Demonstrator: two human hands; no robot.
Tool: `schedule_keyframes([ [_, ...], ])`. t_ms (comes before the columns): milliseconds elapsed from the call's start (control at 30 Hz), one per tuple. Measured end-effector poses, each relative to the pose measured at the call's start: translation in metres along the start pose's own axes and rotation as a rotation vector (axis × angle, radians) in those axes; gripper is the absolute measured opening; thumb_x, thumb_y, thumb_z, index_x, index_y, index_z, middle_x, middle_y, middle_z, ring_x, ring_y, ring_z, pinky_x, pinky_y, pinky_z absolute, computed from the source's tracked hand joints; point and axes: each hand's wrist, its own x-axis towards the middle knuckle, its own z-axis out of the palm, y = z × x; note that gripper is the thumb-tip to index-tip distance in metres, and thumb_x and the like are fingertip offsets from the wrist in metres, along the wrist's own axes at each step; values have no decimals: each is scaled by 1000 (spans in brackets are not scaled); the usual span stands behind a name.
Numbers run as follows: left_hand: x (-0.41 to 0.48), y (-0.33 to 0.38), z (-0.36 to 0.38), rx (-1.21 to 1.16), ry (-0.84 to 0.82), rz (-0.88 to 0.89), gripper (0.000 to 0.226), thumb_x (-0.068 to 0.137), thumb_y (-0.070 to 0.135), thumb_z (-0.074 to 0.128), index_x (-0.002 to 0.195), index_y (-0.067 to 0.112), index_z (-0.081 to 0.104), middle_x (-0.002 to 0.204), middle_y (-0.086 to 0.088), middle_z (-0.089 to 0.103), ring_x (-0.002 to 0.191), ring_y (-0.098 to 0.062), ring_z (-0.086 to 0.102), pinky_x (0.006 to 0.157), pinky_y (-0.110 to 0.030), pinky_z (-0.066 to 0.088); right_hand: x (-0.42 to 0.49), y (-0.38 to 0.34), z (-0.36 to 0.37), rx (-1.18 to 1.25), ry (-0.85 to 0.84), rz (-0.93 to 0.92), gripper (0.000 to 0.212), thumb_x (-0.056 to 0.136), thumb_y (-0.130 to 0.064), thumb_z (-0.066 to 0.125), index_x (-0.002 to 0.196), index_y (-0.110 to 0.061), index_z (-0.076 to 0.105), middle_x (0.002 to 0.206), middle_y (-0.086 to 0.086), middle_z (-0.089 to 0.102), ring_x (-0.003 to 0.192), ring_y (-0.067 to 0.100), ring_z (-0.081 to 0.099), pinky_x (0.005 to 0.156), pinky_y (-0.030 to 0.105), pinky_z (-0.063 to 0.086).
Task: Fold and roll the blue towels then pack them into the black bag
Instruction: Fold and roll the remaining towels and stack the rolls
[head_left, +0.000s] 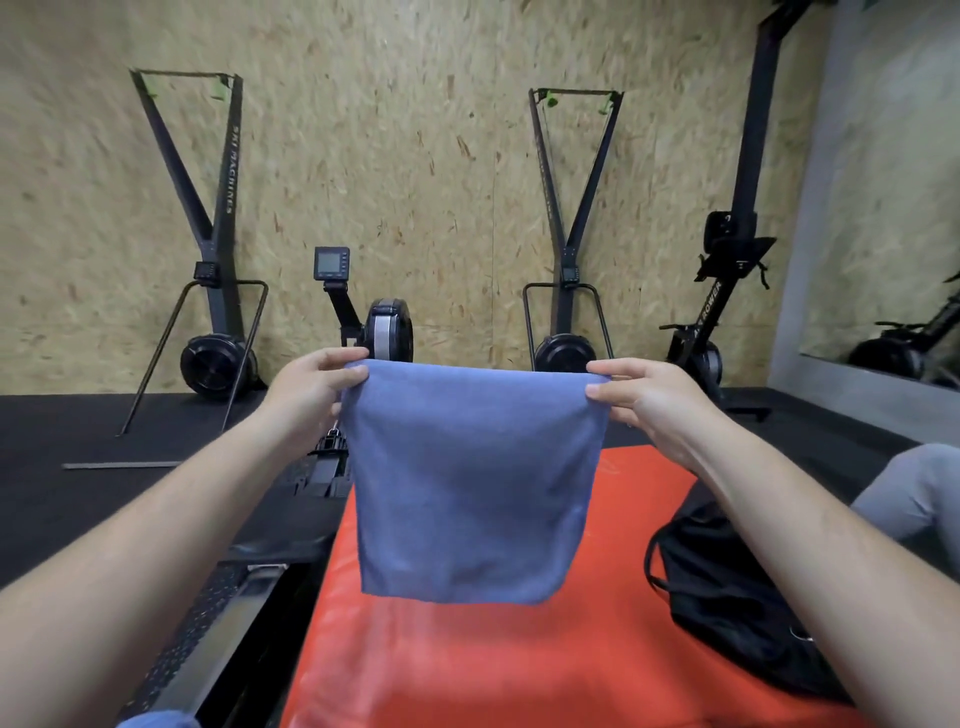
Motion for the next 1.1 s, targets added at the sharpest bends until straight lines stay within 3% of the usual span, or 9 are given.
schedule_keyframes([
  [133,-18,4,-3,8,53,58,17,87,16,75,103,21,77,113,-4,73,94,-19,68,92,-46,54,-10,-7,-3,-54,-16,-13,38,69,-2,84,103,-19,78,116,12,70,107,25,69,97,42,55],
  [233,-20,4,0,32,61,78,22,85,11,76,106,18,75,109,-6,72,91,-20,68,88,-42,55,-13,-9,-2,-184,27,-30,34,72,-3,83,100,-22,77,108,10,71,98,27,71,94,43,56],
  [333,-10,-7,3,267,62,118,25,85,10,76,108,17,73,94,-4,69,75,-14,62,72,-29,52,-7,-5,1,-405,76,-69,24,80,-9,80,96,-26,75,96,3,71,79,18,69,70,34,60],
  [400,1,-17,5,523,69,174,14,88,15,73,101,19,72,87,2,68,75,-13,61,67,-26,48,3,1,4,-521,92,-85,13,85,-12,74,90,-24,74,88,1,71,72,15,69,58,29,57],
  [500,22,-34,6,846,36,262,7,92,19,67,87,15,71,81,0,68,77,-18,62,62,-26,44,22,20,9,-642,95,-86,10,87,-16,70,82,-24,73,80,-3,72,72,16,69,63,34,59],
  [633,57,-53,12,933,49,265,17,94,15,64,77,14,66,73,2,60,71,-20,57,56,-27,38,48,49,14,-722,85,-77,9,85,-19,69,79,-25,73,78,-7,73,68,14,68,70,34,58],
  [767,81,-64,24,741,50,148,21,100,13,53,79,15,54,72,-5,62,57,-18,68,53,-27,45,67,63,23,-483,118,-25,9,91,-7,63,88,-12,69,89,8,74,63,20,72,53,28,54],
  [933,84,-90,21,339,-3,12,13,100,10,56,87,10,58,84,-13,63,70,-25,71,58,-26,58,72,87,24,-429,108,-41,8,93,-8,61,93,-9,69,89,13,74,78,20,75,69,35,60],
  [1100,56,-160,4,374,-42,-75,7,97,12,62,91,8,64,82,-17,66,68,-23,67,60,-28,54,44,146,18,-466,50,13,9,95,-9,61,92,-12,68,89,14,72,80,22,74,71,39,60],
])
